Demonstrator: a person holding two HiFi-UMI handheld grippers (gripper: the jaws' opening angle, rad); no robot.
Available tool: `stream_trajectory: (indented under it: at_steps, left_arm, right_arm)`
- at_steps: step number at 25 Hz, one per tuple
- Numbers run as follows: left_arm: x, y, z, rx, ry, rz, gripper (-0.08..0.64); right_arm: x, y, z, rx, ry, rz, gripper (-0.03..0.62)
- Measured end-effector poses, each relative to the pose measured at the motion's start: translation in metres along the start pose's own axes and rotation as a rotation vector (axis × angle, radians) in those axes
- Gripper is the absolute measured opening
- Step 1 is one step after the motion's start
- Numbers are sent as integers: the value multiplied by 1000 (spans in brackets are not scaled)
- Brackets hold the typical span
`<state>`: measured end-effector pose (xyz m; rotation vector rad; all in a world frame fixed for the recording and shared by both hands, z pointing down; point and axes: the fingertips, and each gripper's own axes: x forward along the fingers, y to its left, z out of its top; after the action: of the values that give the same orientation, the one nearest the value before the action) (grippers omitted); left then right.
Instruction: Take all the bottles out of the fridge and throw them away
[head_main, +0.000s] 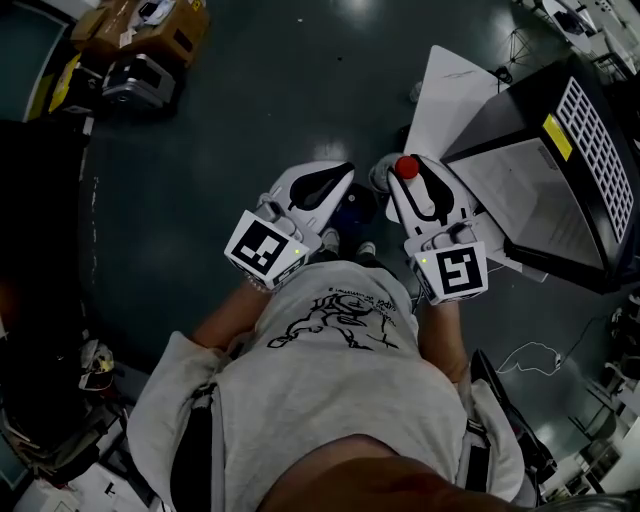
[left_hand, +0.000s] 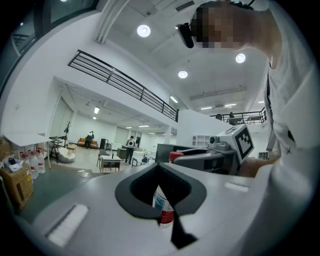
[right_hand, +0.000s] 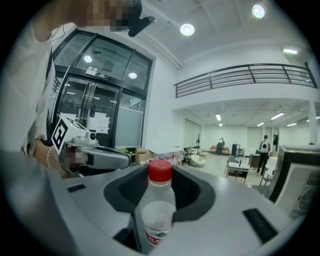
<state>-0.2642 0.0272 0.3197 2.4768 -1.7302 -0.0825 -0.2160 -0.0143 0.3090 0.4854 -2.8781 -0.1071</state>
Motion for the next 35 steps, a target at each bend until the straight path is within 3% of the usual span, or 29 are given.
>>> stream_trajectory:
  at_steps: [14, 35]
  left_arm:
    - [21, -9, -3, -12, -4, 40, 9]
    - [28, -2, -64, -63, 81, 75, 9]
  right_arm:
    - [-8, -13, -5, -40, 8, 61, 150]
    - [10, 2, -77, 15, 91, 123, 150]
